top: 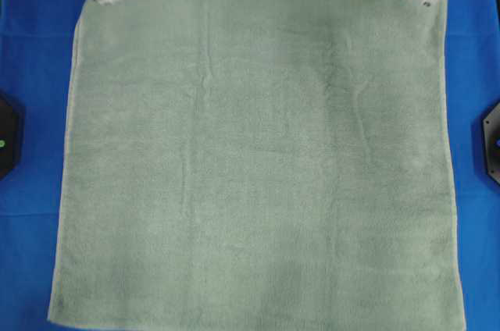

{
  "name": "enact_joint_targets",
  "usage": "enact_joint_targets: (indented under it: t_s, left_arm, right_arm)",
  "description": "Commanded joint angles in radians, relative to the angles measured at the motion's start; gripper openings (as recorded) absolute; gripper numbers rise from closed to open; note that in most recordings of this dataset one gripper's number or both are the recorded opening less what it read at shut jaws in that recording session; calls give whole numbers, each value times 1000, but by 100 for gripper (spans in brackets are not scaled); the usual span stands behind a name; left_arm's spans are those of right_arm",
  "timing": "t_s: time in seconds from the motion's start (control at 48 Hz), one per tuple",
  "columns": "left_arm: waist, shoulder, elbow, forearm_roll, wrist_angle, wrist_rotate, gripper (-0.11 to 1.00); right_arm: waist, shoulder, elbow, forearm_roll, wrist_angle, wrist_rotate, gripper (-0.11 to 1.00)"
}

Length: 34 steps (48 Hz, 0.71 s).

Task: Fold a bath towel.
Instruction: 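Lift the far corners and fold them toward the near edge with both grippers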

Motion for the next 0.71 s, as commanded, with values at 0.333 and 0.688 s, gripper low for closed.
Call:
enact_joint_targets:
  t_s: [0.333,0.688]
  left_arm:
    - [-218,-204,209,-8,21,-267,5]
    - [-876,-374,416,-6,-55,-871,5]
  right_arm:
    - [250,-124,163,0,6,230,5]
    - [969,-206,379,-2,-229,862,5]
